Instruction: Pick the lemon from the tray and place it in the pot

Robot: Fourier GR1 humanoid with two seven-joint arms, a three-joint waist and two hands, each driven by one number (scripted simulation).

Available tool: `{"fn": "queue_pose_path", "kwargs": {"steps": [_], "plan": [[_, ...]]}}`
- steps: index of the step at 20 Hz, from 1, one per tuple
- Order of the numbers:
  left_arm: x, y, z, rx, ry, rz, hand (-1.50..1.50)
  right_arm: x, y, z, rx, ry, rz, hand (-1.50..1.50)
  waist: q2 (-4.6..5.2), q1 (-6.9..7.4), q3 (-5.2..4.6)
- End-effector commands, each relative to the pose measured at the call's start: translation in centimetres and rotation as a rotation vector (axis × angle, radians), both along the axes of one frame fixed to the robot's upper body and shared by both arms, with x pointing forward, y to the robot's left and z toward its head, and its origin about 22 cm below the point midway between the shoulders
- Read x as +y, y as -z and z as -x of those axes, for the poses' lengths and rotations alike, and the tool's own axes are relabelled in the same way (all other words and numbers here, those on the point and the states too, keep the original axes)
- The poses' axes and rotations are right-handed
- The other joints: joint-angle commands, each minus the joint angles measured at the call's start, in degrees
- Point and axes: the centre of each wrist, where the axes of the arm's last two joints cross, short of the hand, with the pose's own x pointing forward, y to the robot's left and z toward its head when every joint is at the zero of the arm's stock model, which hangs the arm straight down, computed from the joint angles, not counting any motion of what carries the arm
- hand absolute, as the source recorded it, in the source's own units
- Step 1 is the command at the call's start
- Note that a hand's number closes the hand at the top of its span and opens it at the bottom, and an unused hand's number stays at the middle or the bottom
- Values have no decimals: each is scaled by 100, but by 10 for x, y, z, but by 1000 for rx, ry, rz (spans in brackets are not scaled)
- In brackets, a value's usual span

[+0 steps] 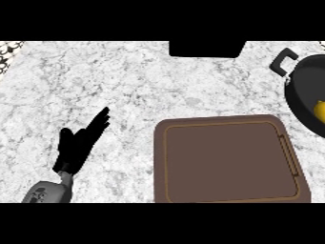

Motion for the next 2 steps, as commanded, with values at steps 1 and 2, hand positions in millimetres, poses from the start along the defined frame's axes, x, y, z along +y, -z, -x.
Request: {"fn": "queue_pose_path", "kwargs": {"steps": [1,2], "plan": [[-20,-1,-3,0,23,14,0,-29,-16,24,-92,47,-101,-150,32,39,9],[-9,-4,-1,-7,13,14,0,-41,-11,39,-97,39,-94,-150,20,40,10]]}}
